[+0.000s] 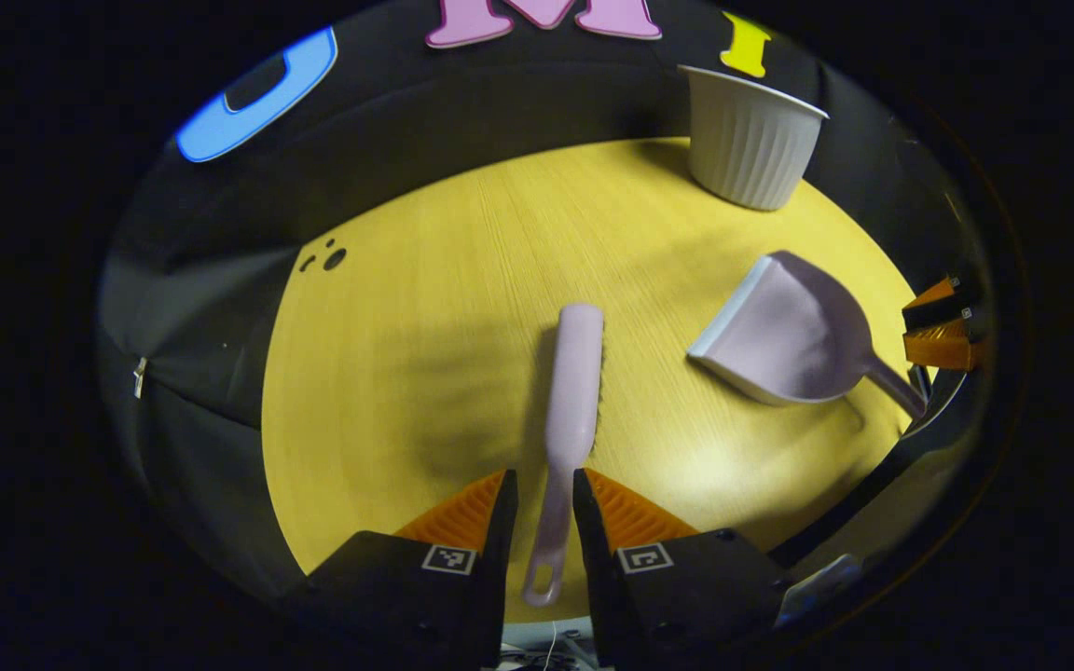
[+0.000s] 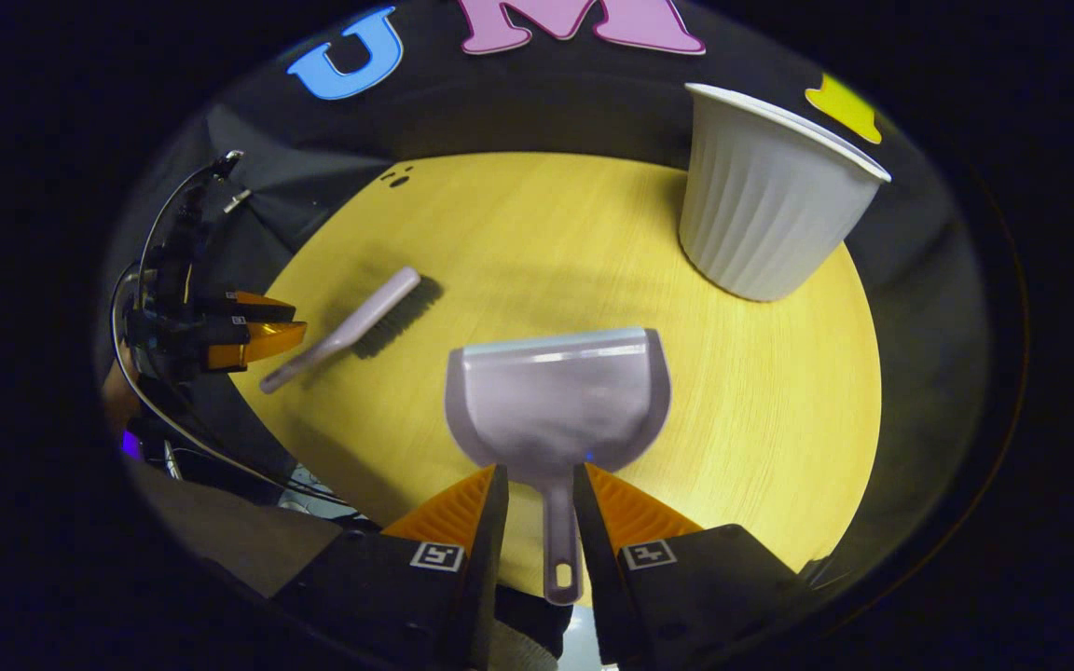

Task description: Pick up the small broom and dustpan from the desktop, sweep the trash into the dustpan with the broom, and then empty the trash into the garbage bin.

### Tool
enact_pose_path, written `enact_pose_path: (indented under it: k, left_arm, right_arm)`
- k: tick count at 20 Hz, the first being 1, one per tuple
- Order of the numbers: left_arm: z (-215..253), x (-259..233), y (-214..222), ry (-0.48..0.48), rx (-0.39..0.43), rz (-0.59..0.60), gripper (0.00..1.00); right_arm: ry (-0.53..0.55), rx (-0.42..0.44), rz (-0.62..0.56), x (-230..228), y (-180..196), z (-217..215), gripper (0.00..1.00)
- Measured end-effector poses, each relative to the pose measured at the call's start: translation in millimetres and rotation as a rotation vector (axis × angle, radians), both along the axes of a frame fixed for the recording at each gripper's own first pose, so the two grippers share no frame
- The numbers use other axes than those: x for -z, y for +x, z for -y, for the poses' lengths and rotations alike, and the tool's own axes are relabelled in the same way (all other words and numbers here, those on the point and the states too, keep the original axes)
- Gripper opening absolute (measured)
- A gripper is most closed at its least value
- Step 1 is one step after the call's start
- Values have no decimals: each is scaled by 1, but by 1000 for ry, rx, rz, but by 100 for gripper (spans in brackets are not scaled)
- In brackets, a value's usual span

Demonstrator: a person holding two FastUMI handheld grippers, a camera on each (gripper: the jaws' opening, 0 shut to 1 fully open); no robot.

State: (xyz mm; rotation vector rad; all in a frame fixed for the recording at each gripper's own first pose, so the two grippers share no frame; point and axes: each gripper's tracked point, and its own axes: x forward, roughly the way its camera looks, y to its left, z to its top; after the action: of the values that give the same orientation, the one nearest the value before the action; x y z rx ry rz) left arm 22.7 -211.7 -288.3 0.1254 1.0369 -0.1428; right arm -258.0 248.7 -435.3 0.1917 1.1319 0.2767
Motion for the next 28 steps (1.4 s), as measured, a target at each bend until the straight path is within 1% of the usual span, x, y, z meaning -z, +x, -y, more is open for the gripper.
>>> enact_pose_path:
  k: [1,2,3,4,5,8,11,13,15,17,18,19,20,22,24,28]
  left_arm:
    - [1,-15,8,-14,-11,44,41]
    - [3,-30,19,-27,-21,94,41]
    - [6,-44,29,-41,-31,146,41]
    - [8,-61,40,-55,-39,199,41]
    - [9,-80,50,-68,-48,254,41]
    - [12,-132,75,-84,-47,419,41]
    - [18,-173,83,-96,-45,552,41]
    - [13,-189,81,-97,-60,622,40]
    - [12,-206,83,-99,-62,684,40]
    - [15,-207,80,-124,-57,701,40]
    - [16,-205,78,-134,-61,694,40]
    - [19,-204,75,-150,-68,683,40]
    - [20,-203,74,-167,-79,675,40]
    - [21,-198,73,-190,-102,659,40]
    - [16,-196,73,-189,-116,652,40]
    - [6,-194,74,-169,-126,640,40]
  right_arm:
    - [13,7,32,-11,9,-2,39]
    - [18,14,71,-23,20,-2,35]
    - [16,20,118,-36,31,-1,42]
    - [8,22,167,-49,42,1,34]
    - [-6,27,227,-62,52,4,42]
    - [-36,45,382,-99,79,10,42]
    - [-61,71,534,-139,97,17,42]
    - [-68,74,616,-148,101,18,41]
    - [-77,70,645,-146,102,21,41]
    - [-89,77,654,-147,104,23,42]
    - [-92,77,661,-149,106,23,40]
    - [-91,72,666,-151,107,22,41]
    - [-97,68,668,-151,107,23,40]
    - [-102,53,669,-151,105,23,41]
    - [-101,43,665,-153,104,23,39]
    - [-92,36,658,-151,101,21,39]
